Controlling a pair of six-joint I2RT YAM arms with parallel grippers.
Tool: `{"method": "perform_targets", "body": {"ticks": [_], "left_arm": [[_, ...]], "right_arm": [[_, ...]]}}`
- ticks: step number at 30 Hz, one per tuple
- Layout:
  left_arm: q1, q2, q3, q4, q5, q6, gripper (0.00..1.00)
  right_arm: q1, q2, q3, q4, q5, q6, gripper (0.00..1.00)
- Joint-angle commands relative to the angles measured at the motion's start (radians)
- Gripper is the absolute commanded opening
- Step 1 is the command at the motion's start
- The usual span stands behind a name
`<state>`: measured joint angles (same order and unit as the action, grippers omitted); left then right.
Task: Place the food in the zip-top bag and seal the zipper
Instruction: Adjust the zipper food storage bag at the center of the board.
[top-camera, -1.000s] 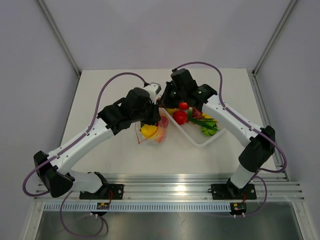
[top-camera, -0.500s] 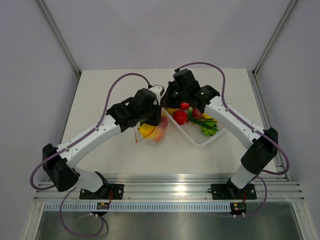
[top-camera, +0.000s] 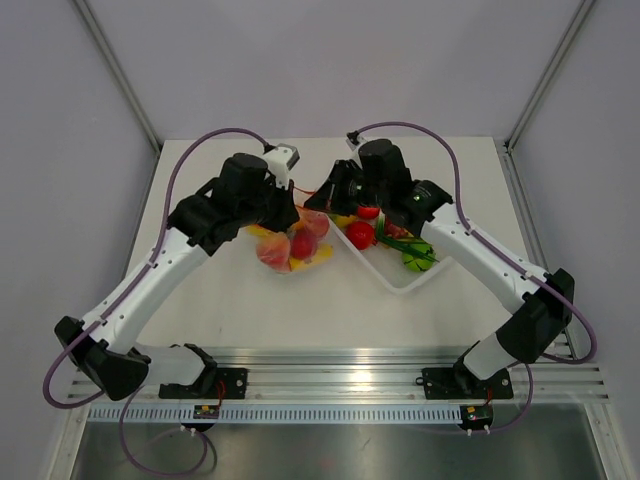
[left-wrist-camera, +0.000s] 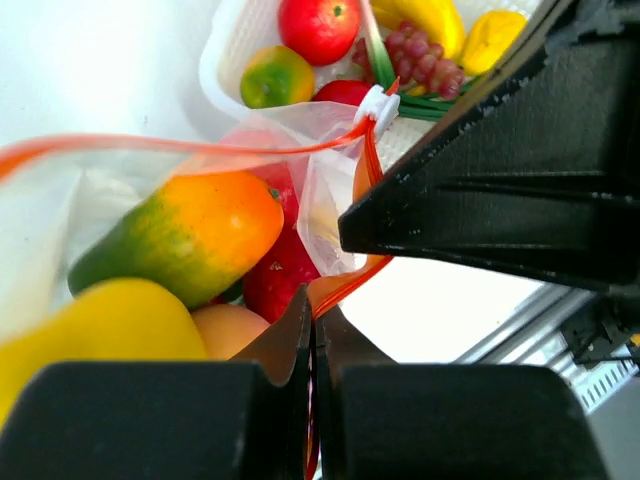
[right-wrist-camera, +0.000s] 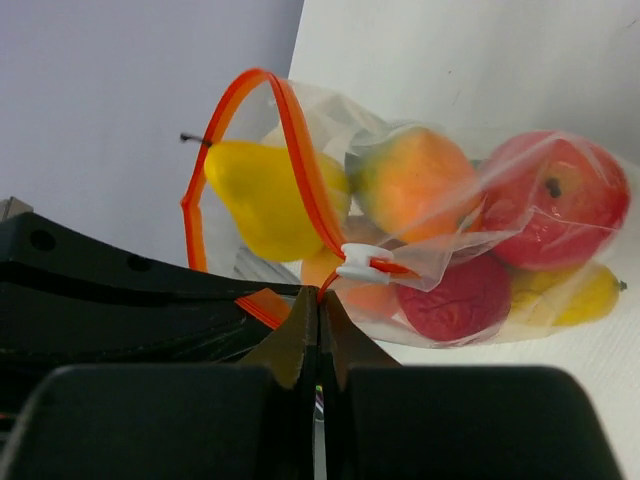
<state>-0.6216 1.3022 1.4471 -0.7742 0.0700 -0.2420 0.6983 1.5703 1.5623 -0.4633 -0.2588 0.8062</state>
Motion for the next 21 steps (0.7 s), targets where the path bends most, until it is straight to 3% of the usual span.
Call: {"method": "perform_targets", "body": {"ticks": [1,5,8,9,11,13,17,21], "left_arm": [[0.023,-0.021,-0.008,0.024,0.059,0.05,0.0],[0.023,-0.015,-0.149,0.076,0.135,0.027,0.0],[0.022,-0.015,-0.162,0.076,0.178,0.024,0.0],[0.022,-0.018,-0.151,0.053,0.163,0.024,0.09],[0.022,-0.029,-0.108,0.023,0.145,0.029,0.16],[0.022,-0.05,-0.039,-0.022,0.105,0.026,0.27],[0.025,-0.099,0.055,-0.102,-0.062,-0.032,0.27],[0.081,-0.158,0.042,-0.242,-0.225,-0.204,0.26]], "right_arm": [[-0.011,-0.058,-0.105,0.064,-0.06,-0.026,0.0],[-0.01,-0.061,-0.195,0.101,-0.065,-0.013,0.0],[-0.011,-0.07,-0.232,0.104,-0.042,-0.016,0.0],[-0.011,-0.075,-0.24,0.107,-0.04,-0.013,0.0],[-0.011,-0.087,-0.255,0.109,-0.024,-0.01,0.0],[-0.01,-0.098,-0.266,0.114,-0.01,-0.002,0.0],[-0.011,-0.105,-0.275,0.124,-0.007,0.011,0.0],[-0.011,-0.111,-0.275,0.124,-0.007,0.014,0.0]]}}
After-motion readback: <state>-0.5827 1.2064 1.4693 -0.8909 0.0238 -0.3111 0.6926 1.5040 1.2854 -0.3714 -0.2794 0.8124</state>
